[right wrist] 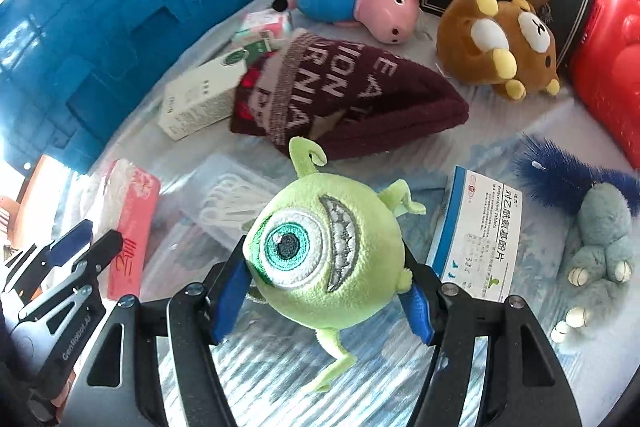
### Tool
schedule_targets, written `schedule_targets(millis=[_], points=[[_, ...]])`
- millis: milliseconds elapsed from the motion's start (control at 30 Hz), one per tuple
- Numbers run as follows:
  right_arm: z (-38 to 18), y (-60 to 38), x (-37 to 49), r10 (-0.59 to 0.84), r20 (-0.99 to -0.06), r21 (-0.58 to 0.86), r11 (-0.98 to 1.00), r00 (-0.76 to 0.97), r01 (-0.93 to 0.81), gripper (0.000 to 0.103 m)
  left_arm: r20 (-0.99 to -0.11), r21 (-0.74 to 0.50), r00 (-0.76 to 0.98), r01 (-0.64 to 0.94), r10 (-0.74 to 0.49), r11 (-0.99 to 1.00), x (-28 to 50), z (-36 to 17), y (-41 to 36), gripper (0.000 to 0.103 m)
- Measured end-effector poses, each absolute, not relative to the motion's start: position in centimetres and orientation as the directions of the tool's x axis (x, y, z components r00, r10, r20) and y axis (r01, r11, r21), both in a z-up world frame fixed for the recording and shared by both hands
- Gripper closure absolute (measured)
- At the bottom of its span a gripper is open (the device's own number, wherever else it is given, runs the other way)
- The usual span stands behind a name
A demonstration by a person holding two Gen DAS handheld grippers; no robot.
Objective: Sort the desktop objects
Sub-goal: 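Lift and carry the tissue pack and green plush over the blue bin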
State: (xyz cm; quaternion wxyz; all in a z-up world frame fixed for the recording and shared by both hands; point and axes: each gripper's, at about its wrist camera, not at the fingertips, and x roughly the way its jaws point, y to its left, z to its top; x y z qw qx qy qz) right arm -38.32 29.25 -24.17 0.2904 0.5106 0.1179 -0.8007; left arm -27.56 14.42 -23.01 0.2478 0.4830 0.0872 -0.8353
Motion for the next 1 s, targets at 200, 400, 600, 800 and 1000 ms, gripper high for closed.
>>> schedule_targets(millis=[200,400,600,800,1000], points=[[-23.1,27.9,-37.1,-0.375,-0.877,0.121,-0.777,-0.301,0.617,0.037,-0.835,0.068,-0.437,0.519,-0.333,-0.852,-26.2,-21.3,13.5,0.078],[-20.9,26.9,-35.6,-0.411,-0.852,0.124,-0.760,-0.324,0.638,0.037,-0.796,0.063,-0.494,0.509,-0.351,-0.859,-25.5,-18.4,13.7,0.079],[-17.4,27.3,-34.2,-0.442,-0.812,0.112,-0.760,-0.382,0.641,0.037,-0.747,0.067,-0.557,0.481,-0.364,-0.874,-25.2,-15.1,14.6,0.080],[-15.0,28.1,-32.8,-0.443,-0.785,0.098,-0.778,-0.432,0.621,0.037,-0.717,0.064,-0.603,0.443,-0.350,-0.894,-24.9,-13.1,15.1,0.081],[-12.5,28.0,-31.1,-0.422,-0.755,0.076,-0.817,-0.502,0.571,0.037,-0.665,0.059,-0.678,0.370,-0.313,-0.927,-24.6,-10.1,15.1,0.082]])
